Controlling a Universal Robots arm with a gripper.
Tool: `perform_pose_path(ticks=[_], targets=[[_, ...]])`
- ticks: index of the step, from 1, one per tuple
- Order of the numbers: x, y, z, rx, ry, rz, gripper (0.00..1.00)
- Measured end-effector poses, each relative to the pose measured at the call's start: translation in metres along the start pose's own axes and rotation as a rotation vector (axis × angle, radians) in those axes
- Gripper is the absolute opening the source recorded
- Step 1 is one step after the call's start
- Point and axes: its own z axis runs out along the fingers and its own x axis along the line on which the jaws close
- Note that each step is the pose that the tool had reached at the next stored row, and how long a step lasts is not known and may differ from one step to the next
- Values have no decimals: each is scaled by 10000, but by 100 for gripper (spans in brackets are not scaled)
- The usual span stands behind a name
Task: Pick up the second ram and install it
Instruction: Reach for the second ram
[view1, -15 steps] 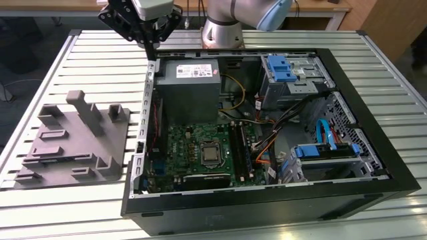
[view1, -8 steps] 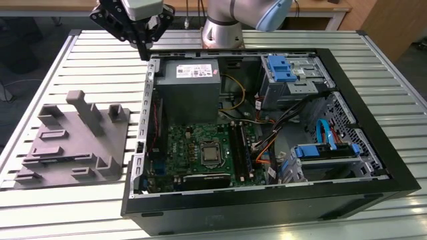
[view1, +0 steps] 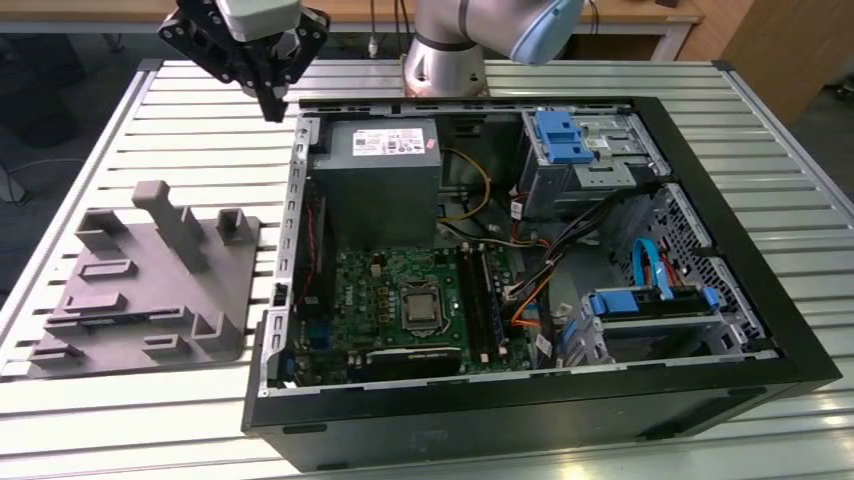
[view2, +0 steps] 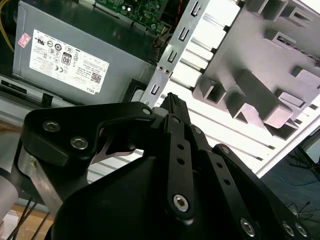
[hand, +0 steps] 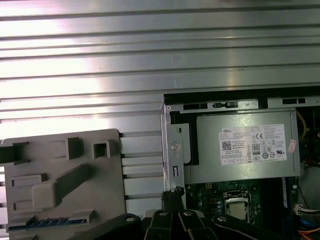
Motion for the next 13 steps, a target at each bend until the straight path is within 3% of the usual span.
perform_pose_path(ticks=[8, 13], targets=[[139, -10, -4, 0, 1, 0, 10], [278, -21, -5, -1, -1, 2, 10]])
